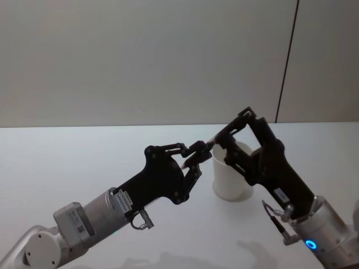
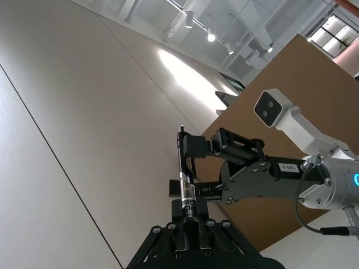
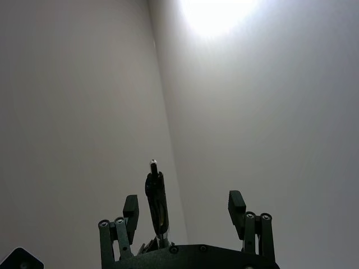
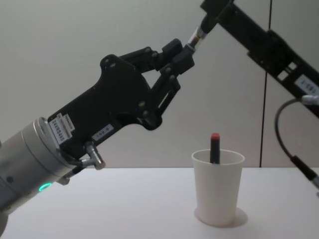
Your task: Place the pen into the pen holder.
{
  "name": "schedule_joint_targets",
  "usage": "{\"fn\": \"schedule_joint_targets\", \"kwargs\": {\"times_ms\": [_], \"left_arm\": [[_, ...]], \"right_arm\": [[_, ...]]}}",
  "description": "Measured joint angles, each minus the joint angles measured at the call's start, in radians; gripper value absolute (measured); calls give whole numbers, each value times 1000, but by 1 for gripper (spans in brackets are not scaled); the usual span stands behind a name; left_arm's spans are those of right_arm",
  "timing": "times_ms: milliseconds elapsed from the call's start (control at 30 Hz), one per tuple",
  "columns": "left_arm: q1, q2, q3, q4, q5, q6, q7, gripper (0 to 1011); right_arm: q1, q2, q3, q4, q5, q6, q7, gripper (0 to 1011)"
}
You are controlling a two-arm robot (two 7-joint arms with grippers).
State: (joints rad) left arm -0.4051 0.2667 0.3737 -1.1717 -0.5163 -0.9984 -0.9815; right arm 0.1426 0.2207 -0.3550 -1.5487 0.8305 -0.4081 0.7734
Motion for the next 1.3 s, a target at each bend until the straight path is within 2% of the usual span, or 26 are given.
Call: {"fn": "schedule_joint_targets", "kwargs": {"times_ms": [600,733,833,900,933,1033,1067,1267,1300], "left_arm": [[0,0,0,0,0,0,0,139],[0,0,0,0,0,0,0,139],[0,0,0,0,0,0,0,139],[0,0,0,0,0,0,0,139],[0,0,0,0,0,0,0,139],[0,0,0,0,0,0,0,139],[0,0,0,0,0,0,0,139],[0,0,0,0,0,0,0,139],[0,0,0,0,0,0,0,139]], "right_arm": [[23,-21,-16,19,-38,48,-17,996],[24,-22,-17,19,-40,49,-17,921],[24,-21,-18,18,-41,48,-17,818],[23,-21,-18,16,-41,47,-17,787],[23,-20,-18,14,-41,45,-17,733],[21,-18,-18,11,-42,43,-17,680],[21,-17,-18,10,-42,42,-17,610],[18,-14,-18,2,-45,39,-15,446],[17,-13,-18,1,-46,39,-15,389]]}}
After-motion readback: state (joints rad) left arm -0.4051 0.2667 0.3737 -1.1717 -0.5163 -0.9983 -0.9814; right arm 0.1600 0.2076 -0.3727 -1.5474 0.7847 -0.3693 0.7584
